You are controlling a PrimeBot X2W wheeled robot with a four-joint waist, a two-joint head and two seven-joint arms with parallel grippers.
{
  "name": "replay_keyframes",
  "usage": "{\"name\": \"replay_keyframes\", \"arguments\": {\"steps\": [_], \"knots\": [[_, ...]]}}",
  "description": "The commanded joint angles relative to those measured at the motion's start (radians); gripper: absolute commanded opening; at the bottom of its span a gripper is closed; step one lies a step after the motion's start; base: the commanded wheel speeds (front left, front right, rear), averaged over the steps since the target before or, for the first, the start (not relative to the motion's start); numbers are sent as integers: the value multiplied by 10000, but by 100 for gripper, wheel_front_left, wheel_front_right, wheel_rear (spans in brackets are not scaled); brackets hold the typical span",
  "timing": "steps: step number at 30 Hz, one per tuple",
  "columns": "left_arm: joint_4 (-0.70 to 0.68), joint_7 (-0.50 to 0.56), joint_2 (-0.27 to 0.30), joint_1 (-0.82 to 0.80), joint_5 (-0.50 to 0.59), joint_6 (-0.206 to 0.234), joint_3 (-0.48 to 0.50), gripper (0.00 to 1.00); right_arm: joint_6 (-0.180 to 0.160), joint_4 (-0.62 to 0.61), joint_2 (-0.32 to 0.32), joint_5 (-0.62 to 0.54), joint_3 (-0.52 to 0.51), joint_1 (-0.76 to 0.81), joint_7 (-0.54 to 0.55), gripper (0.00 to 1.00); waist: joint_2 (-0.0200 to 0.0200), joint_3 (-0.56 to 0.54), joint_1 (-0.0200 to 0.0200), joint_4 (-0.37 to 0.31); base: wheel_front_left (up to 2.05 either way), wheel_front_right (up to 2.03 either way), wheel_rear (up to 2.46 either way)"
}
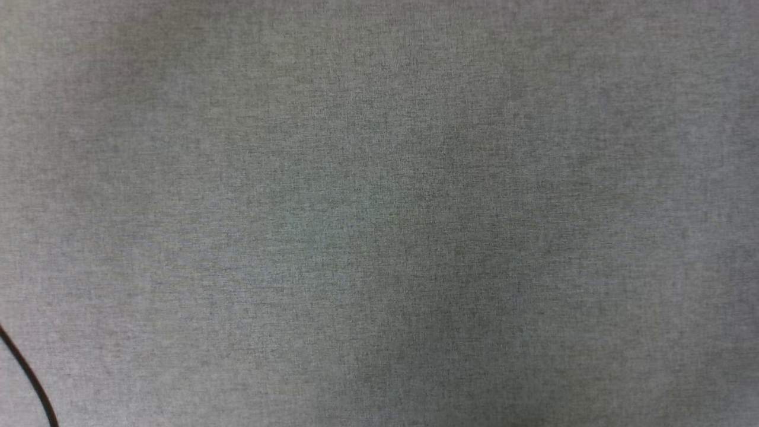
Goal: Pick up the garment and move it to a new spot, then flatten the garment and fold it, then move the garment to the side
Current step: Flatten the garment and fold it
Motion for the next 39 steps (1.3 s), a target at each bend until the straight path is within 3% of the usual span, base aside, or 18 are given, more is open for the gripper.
{"name": "replay_keyframes", "arguments": {"steps": [1, 11, 14, 22, 25, 39], "knots": [[-141, -43, 117, 361, -59, 77, -7, 0, -5, 122, 160, -29, 84, 501, -138, 0, 0, 70, -1, -4, 0, 0, 0], [-1195, -237, 86, 3244, -178, 1130, -670, 0, -5, 317, 593, 518, 382, 2802, -814, 0, 0, -127, -1, 6, 0, 0, 0], [-1595, -338, 417, 4323, -401, 1448, -728, 0, -5, 256, 515, 908, 638, 3763, -1082, 0, 0, -379, -1, -10, 0, 0, 0], [-1969, -779, 1627, 7350, -1651, 1030, -815, 0, -5, -292, -136, 2276, 1496, 6529, -1659, 0, 0, -1420, -1, 9, 0, 0, 0], [-2016, -1110, 1862, 8528, -1878, 1140, -1009, 0, -5, -571, -439, 2742, 1751, 7444, -1752, 0, 0, -1863, -1, -25, 0, 0, 0], [-2312, -2227, 1867, 13550, -3128, 2051, -1791, 0, -4, -2234, -1703, 4042, 2351, 12058, -1497, 0, 0, -4040, -1, -136, 0, 0, 0]]}}
